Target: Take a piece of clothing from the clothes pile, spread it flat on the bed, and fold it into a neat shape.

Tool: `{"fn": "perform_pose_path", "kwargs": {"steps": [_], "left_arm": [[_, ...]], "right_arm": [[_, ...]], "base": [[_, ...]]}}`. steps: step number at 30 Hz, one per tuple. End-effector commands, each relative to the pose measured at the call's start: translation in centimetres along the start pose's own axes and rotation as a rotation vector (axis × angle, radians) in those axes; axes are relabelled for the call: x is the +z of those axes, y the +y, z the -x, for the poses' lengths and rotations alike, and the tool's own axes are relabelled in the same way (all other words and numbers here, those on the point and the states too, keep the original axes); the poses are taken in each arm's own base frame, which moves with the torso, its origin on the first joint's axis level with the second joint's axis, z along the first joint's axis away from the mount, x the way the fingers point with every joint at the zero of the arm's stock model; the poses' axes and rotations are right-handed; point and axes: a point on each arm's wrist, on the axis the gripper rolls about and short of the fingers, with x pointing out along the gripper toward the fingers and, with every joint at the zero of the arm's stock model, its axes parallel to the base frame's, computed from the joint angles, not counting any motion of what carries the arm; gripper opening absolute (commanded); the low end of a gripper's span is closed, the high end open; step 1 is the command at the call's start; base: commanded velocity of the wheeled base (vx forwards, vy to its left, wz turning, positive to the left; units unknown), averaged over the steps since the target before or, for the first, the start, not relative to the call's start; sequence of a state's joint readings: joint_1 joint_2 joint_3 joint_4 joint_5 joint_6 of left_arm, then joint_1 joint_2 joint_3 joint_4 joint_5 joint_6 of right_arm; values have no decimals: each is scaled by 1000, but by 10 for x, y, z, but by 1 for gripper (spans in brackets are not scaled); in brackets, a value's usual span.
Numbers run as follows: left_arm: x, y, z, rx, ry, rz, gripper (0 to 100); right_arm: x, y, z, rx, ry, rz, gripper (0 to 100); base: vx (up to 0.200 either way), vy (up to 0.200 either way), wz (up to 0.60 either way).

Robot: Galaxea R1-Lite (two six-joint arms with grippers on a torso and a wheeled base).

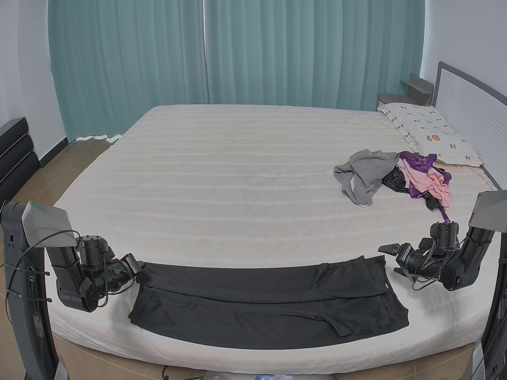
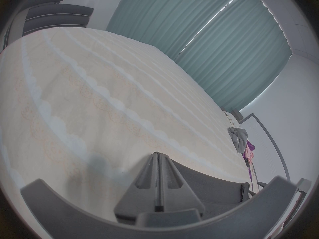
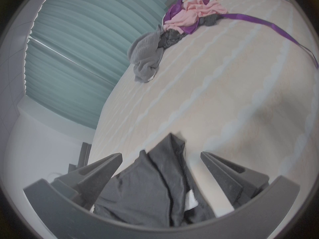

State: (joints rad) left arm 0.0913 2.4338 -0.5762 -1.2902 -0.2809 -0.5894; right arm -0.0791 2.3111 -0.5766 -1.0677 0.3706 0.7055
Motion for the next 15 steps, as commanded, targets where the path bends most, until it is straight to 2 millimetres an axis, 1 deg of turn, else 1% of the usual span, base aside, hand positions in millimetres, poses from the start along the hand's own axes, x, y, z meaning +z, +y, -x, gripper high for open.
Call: {"fn": "perform_pose_path", "kwargs": {"steps": [1, 3, 7, 8, 11, 15], "left_arm": [[-2, 1, -3, 0, 6, 8, 0], [-3, 1, -2, 1, 7, 9, 0], [-3, 1, -2, 1, 7, 9, 0], [-3, 1, -3, 3, 10, 9, 0], [-3, 1, -3, 2, 8, 9, 0], [-3, 1, -3, 2, 8, 9, 0]], "right_arm": [[2, -6, -20, -27, -25, 3, 100], [4, -5, -22, -20, -29, 9, 100], [0, -1, -29, -9, -21, 24, 100], [-5, -1, -32, -12, -7, 38, 0], [-8, -1, -34, -8, -4, 72, 0], [-8, -1, -34, -5, -5, 75, 0]], "base": [[0, 0, 0], [0, 0, 0], [0, 0, 0], [0, 0, 0], [0, 0, 0], [0, 0, 0]]}}
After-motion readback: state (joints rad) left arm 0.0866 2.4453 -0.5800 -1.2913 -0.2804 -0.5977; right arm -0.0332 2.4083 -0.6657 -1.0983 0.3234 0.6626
